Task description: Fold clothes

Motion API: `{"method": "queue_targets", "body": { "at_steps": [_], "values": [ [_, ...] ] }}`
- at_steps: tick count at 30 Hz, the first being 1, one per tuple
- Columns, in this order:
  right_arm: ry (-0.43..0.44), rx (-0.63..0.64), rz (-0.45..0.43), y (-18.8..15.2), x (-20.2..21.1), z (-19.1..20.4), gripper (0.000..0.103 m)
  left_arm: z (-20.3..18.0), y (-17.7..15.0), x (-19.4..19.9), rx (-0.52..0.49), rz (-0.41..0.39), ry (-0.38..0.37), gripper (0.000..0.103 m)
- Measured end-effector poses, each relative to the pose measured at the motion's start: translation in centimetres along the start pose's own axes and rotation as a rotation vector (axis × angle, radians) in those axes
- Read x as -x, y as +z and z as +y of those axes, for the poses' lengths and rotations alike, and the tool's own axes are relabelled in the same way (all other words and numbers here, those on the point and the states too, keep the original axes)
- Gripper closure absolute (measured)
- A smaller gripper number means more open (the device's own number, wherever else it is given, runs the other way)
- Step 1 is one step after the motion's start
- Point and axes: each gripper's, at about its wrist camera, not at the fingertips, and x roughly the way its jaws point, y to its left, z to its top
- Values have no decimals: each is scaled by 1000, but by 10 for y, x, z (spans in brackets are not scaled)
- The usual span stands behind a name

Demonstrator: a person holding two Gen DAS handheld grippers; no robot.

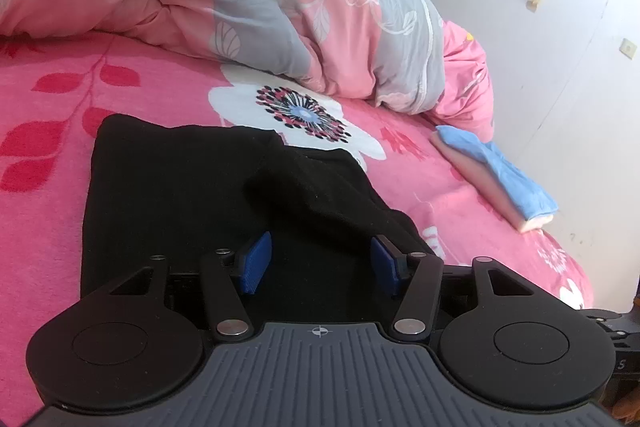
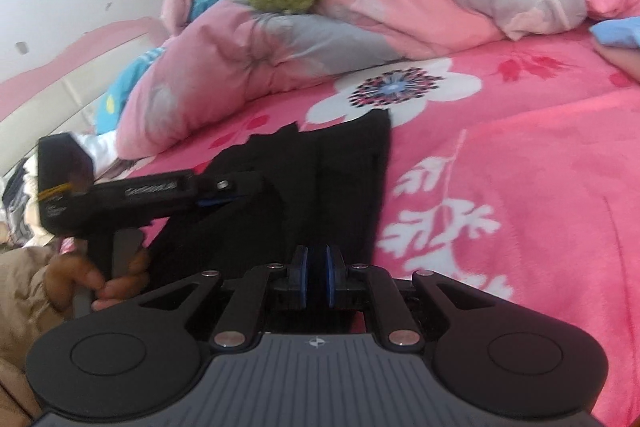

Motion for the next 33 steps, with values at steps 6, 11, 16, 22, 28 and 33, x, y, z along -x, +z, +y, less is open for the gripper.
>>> {"method": "queue_targets", "body": {
  "at_steps": [6, 11, 16, 22, 28, 33],
  "values": [
    [-51, -15, -13, 1, 2, -2, 86, 1, 0, 0, 3, 0, -2, 48],
    [-66, -19, 9, -2, -1, -4, 77, 0, 0, 0, 0, 0, 0, 48],
    [-48, 16, 34, 1, -7, -1, 77, 0, 1, 0, -5, 1, 3, 48],
    [-72, -47, 56, 3, -9, -9, 79, -1, 1, 0, -13, -3, 8, 48],
    [-110, 2, 53, -1, -11, 2, 80, -3, 1, -1, -24, -5, 17, 48],
    [-193, 138, 63, -3, -15, 25, 80, -3, 1, 0, -26, -6, 18, 48]
  ]
}}
